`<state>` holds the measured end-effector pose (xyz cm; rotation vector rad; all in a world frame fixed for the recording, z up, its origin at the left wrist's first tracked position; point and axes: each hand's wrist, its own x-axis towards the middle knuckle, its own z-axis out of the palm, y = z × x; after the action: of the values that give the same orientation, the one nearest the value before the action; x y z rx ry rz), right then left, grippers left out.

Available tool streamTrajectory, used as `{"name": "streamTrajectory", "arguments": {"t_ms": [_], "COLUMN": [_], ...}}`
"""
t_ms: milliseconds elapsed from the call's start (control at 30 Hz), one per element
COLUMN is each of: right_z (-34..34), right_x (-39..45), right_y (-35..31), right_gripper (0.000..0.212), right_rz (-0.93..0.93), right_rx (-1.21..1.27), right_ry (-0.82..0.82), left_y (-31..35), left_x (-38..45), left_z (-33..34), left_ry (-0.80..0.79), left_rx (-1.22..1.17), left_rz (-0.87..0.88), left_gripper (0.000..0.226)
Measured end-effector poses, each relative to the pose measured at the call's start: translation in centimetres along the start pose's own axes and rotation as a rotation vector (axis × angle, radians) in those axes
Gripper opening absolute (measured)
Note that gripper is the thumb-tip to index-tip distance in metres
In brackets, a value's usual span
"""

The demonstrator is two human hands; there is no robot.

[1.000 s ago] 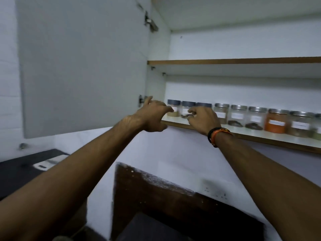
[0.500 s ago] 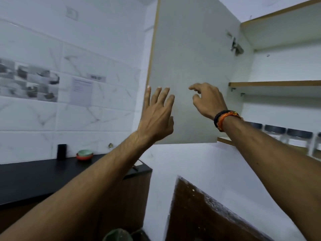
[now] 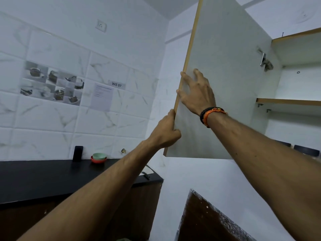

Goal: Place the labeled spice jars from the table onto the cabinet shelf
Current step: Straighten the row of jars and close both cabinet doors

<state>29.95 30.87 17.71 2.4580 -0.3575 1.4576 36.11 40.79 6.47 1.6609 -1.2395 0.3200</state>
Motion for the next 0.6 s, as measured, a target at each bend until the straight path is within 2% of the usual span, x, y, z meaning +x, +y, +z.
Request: {"name": "streamTrajectory", "arguments": {"t_ms": [233, 400, 600], "right_z": [0.2, -1.5, -6.1], "right_x": [-0.1, -1.5, -5.2], "right_y": [-0.3, -0.3, 2.5], "right_gripper": [0.063, 0.065, 0.062], "right_rz": [0.036, 0.071, 0.043], "right_rx": [-0.061, 0.036, 0.09], "right_ry": [0.132, 0.218, 0.423], "left_y": [-0.2, 1.1, 4.4], "left_x": [-0.5, -1.8, -3.7], "left_z": [0.1, 0.6, 4.4], "left_ry": [0.101, 0.141, 0.142], "left_rx": [-0.052, -0.007, -0.17], "left_rz": [0.039, 0.213, 0.469], "left_gripper": [0.047, 0.049, 0.053]}}
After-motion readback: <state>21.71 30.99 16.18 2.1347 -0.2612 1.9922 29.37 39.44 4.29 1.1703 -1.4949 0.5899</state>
